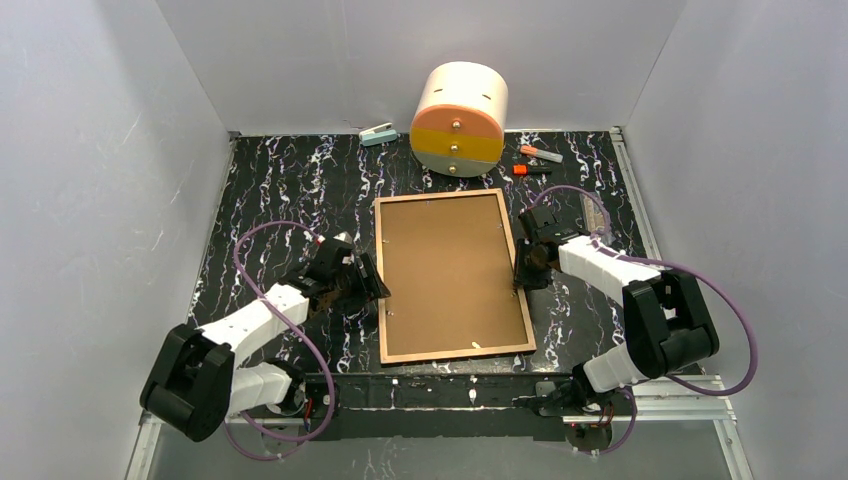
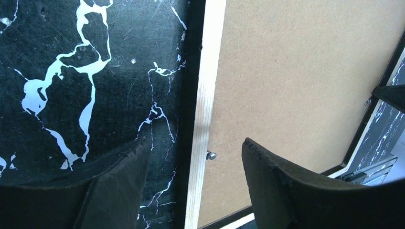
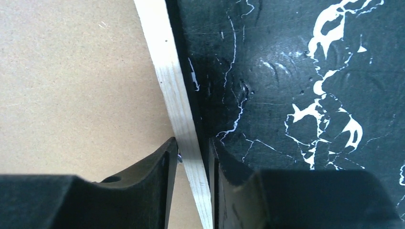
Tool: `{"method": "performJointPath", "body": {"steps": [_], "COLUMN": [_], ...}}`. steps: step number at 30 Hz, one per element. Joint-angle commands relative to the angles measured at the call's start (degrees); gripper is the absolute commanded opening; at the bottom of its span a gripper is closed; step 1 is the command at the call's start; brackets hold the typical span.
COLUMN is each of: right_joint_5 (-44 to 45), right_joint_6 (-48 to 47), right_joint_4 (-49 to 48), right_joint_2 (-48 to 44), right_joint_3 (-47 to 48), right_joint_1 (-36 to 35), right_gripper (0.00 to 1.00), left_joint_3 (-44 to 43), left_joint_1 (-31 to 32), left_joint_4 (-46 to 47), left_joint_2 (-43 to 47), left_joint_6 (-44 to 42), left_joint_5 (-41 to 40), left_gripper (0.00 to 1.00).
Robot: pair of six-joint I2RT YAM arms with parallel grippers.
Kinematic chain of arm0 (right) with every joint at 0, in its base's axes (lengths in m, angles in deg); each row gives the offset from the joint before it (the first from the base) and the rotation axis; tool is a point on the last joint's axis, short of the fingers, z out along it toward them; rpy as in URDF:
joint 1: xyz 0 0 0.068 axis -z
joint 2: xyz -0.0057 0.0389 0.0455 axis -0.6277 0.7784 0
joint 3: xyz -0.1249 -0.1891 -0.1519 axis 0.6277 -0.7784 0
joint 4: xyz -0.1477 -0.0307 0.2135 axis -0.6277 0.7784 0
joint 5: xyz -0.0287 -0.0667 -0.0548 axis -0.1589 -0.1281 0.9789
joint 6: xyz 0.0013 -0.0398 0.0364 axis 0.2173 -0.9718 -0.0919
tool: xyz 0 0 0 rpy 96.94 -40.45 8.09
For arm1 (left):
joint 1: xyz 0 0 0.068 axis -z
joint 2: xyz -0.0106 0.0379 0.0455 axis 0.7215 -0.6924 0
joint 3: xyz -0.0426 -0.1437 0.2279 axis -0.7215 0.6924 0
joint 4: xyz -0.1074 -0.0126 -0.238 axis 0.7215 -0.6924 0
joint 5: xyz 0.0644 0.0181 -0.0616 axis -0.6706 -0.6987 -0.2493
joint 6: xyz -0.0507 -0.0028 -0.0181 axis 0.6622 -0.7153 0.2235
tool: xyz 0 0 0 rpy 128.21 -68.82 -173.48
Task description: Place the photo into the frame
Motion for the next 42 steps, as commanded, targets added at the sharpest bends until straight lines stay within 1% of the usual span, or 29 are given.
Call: {"method": "performJointPath", "body": {"steps": [1,4,6,8,9,12,16,23,29,32,34,36,38,42], "right_joint_5": [-1.72,-3.31,-3.71,-3.25,-2.99,-2.18,-1.55,-0.21,1.3,0.58,-0.66,-2.09,-2.76,-2.05], "right_joint_6": [-2.11,-3.01,-3.18,-2.95,-2.72,-1.86,-0.79,1.06,3.29,4.74,5.08,4.94,4.92,5.19], "right_joint_4": [2.44,2.49,3.02,4.07,4.6,5.55,6.83,8.86,8.34,7.1,6.27,5.26,4.15,3.1], "right_joint_2": [1.09,0.56,0.34,0.49,0.63,0.61,0.12,-1.36,-1.9,-1.98,-1.82,-1.76,-2.35,-3.53], "right_joint_3": [0.1,0.12,0.08,0.2,0.14,-0.41,-1.05,-0.9,-1.18,-1.64,-1.84,-1.96,-1.91,-0.7], "right_joint_1": [-0.27,-0.31,-0.25,-0.23,-0.26,-0.22,-0.29,-0.25,-0.05,-0.04,0.03,-0.01,-0.01,0.01], "right_gripper": [0.37,0.37,0.43,0.47,0.47,0.47,0.44,0.43,0.41,0.38,0.37,0.4,0.45,0.53], "left_joint_3": [1.31,1.92,2.13,2.37,2.63,3.11,3.49,4.65,5.21,5.26,5.21,5.21,5.23,5.21], "left_joint_1": [-0.08,-0.08,-0.08,-0.08,-0.08,-0.08,-0.02,0.01,0.01,0.01,0.01,0.01,0.01,0.01], "left_joint_4": [0.44,1.11,1.12,1.01,0.9,0.86,0.41,-0.41,-0.43,-0.41,-0.49,-0.45,-0.46,-0.39], "left_joint_2": [-0.95,-2.32,-3.51,-4.42,-4.65,-5.21,-5.4,-5.38,-4.88,-4.8,-4.71,-4.4,-4.22,-4.09], "left_joint_6": [0.21,0.68,1.15,1.69,2.2,2.74,3.89,6.85,7.49,7.48,7.5,7.51,7.44,7.33], "left_joint_5": [0.7,0.45,-0.54,-1.6,-2.12,-2.73,-3.01,-5.01,-5.56,-5.24,-5.16,-5.16,-5.16,-5.22], "left_gripper": [0.68,0.68,0.66,0.63,0.6,0.45,0.33,0.28,0.28,0.28,0.28,0.29,0.29,0.29]}}
